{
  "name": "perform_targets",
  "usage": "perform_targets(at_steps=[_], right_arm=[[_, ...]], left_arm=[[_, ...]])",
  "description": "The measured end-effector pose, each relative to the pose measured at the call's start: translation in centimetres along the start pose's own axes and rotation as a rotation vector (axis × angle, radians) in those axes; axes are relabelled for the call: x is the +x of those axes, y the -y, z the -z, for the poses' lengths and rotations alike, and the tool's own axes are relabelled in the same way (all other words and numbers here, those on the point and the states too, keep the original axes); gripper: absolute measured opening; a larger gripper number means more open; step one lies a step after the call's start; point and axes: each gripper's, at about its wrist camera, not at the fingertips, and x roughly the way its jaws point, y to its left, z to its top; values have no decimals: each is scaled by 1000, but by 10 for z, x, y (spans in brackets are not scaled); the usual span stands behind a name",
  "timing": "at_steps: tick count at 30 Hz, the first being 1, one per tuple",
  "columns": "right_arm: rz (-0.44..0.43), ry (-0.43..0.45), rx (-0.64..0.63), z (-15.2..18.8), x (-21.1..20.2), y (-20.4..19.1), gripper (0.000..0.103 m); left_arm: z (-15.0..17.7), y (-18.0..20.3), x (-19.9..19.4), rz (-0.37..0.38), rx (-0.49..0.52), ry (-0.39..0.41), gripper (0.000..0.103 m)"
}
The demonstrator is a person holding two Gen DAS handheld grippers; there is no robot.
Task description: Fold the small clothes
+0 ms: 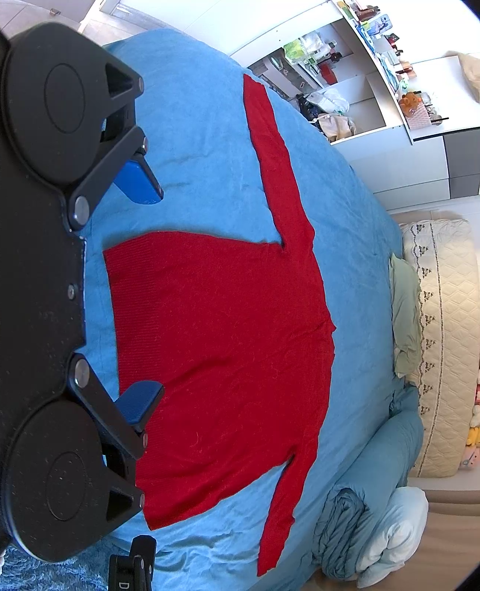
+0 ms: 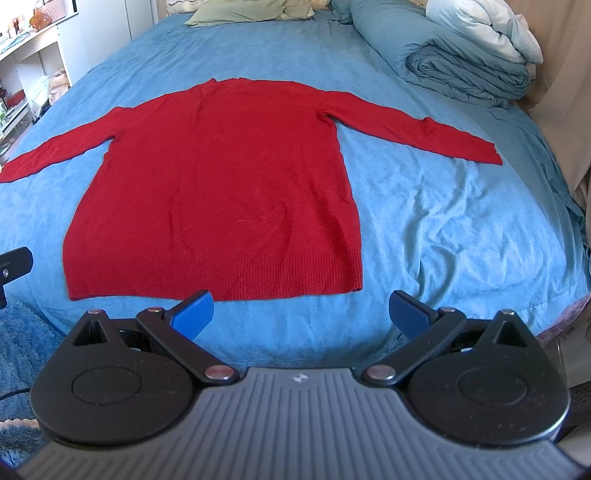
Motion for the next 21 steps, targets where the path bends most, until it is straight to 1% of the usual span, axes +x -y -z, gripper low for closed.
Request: perform_targets(at_steps=[21], right_arm=[[-5,-1,4,-1,0,-1,103]], left_arm=[[0,0,-1,5,-8,2,103]])
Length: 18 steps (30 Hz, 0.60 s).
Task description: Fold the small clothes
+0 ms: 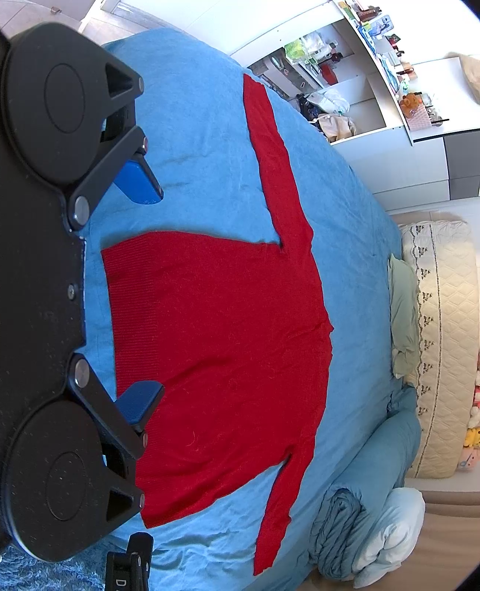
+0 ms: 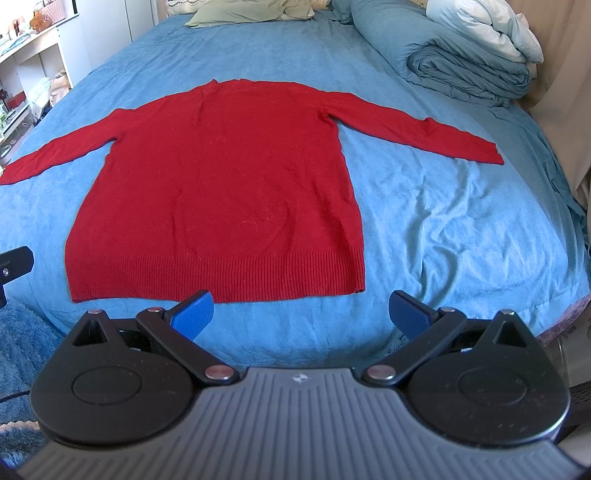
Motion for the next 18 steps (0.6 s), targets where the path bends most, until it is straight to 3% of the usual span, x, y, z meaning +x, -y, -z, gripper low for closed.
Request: perform_targets(at_steps=[18], right_arm=[[-4,-1,9,0,0,-1,103]], left_arm=[[-1,-2,1,1,-7,-5,103]])
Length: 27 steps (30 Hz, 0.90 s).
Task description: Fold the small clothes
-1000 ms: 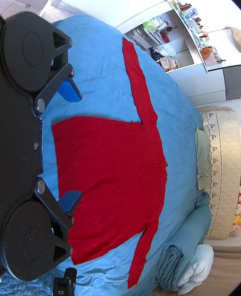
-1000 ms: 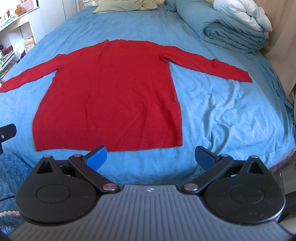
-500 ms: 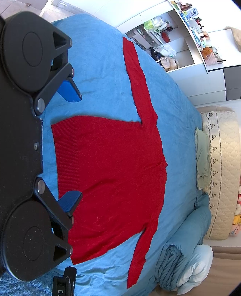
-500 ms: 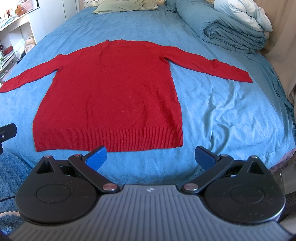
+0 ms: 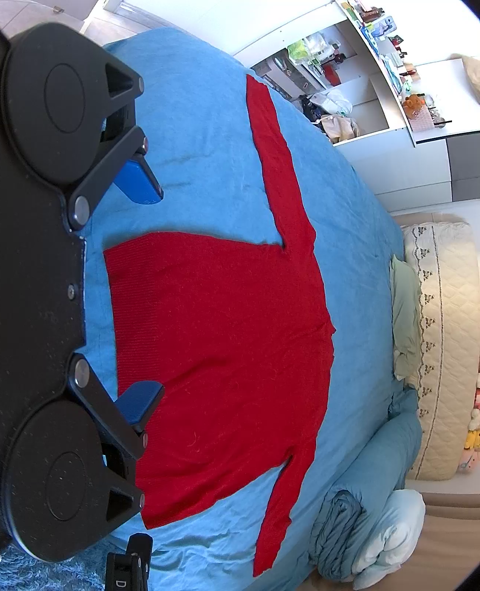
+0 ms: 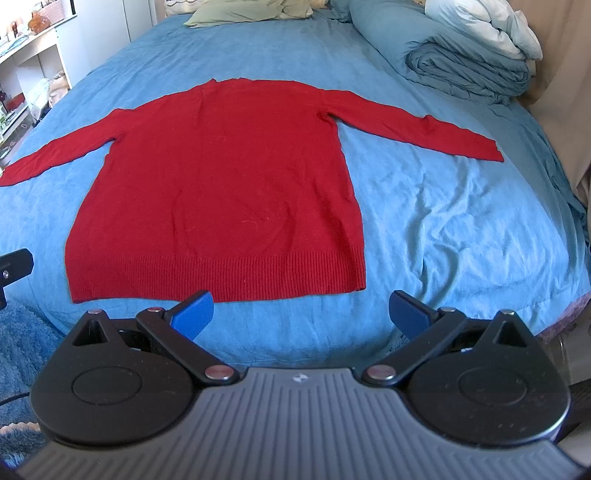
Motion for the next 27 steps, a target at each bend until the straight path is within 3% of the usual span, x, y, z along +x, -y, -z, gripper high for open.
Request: perform_targets(at_steps=[17,21,27], right_arm=[[-1,9,1,-3,-5,2,103],[1,50,14,-19,-16,12,103],[70,162,80,-67,-19,51,103]], left_arm=[[-7,-3,-3,3,-8,8,103],[-32,5,-5,40,3,47,103],[-90,42,10,108,67,142,103]])
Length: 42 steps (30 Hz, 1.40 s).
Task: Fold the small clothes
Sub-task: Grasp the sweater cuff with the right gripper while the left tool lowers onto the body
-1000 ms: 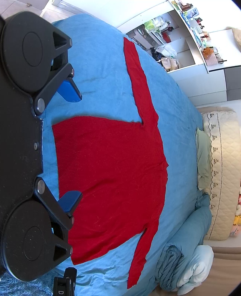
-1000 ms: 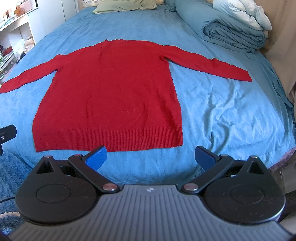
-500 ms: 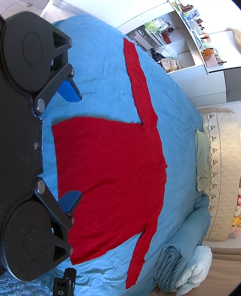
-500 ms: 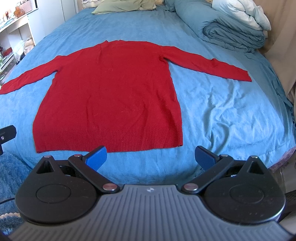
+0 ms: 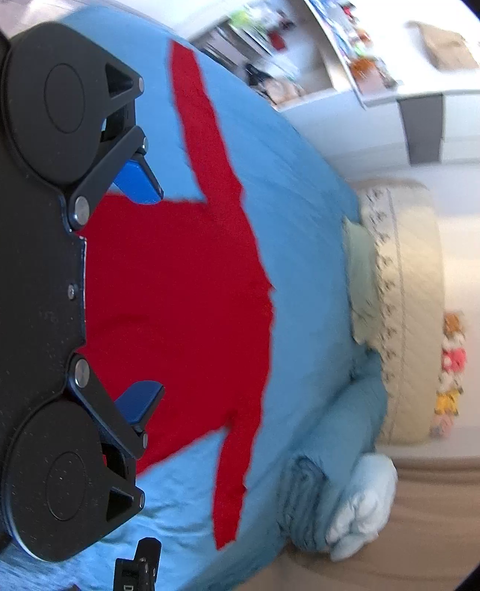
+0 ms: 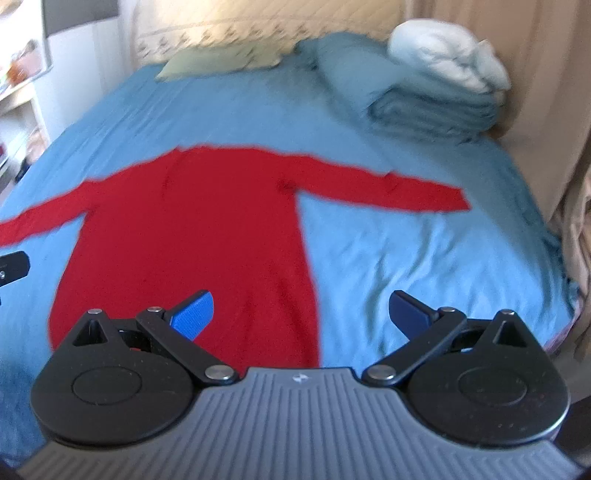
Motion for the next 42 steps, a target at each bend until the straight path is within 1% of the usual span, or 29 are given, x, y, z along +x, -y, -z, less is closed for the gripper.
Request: perform_targets(at_steps=[2,4,6,8,10,13,15,18,20,22,25,27,29,32,34,35,36,37,38,39,40,41,42], right_arm=[[29,27,27,-19,11,16,103],[55,50,46,-36,25,31,103],[109,70,53,-53,45,49,103],[144,75,58,-69,70,68,103],[167,69,74,-79,97,87,103],[179,54,134,-92,145,124,103],[175,60,189,-95,180,150,103],[175,79,254,-91,233,185,103],[190,88,290,-87,267,206,103],[194,77,342,-80,303,228,103],[203,55,402,-72,346,251,103],[214,49,428,-68,364,261,103],[205,41,475,-66,383,273,103],[180,35,568,-61,402,287,94],[168,64,615,-60,405,291,91],[162,75,631,-61,406,292,86],[159,83,642,-63,409,293,77],[152,86,648,-65,411,294,73],[149,83,653,-68,415,294,65],[153,81,657,-70,417,294,51],[159,74,660,-72,420,294,43],[159,65,666,-75,422,295,27],[154,63,672,-75,421,294,24]], left_arm=[[-21,13,17,19,16,34,103],[-41,28,39,21,39,58,103],[-60,43,67,28,51,58,103],[-74,54,95,48,50,51,103],[-90,69,126,65,52,48,103],[-103,91,175,92,74,45,103],[-108,107,207,105,94,35,103],[-111,126,257,140,106,10,103],[-112,139,291,161,100,-28,103],[-113,148,321,157,79,-73,103],[-112,160,356,182,67,-87,103],[-110,168,375,172,81,-83,103],[-108,173,393,159,98,-100,103],[-103,178,422,168,97,-168,103],[-98,178,436,161,86,-202,102],[-97,179,442,157,81,-215,102],[-95,179,446,154,78,-225,103],[-94,179,450,149,78,-229,103],[-94,180,452,143,84,-225,103],[-96,185,455,137,96,-223,103],[-97,188,456,129,109,-231,103],[-99,189,458,124,116,-243,103],[-99,190,459,123,116,-253,103]])
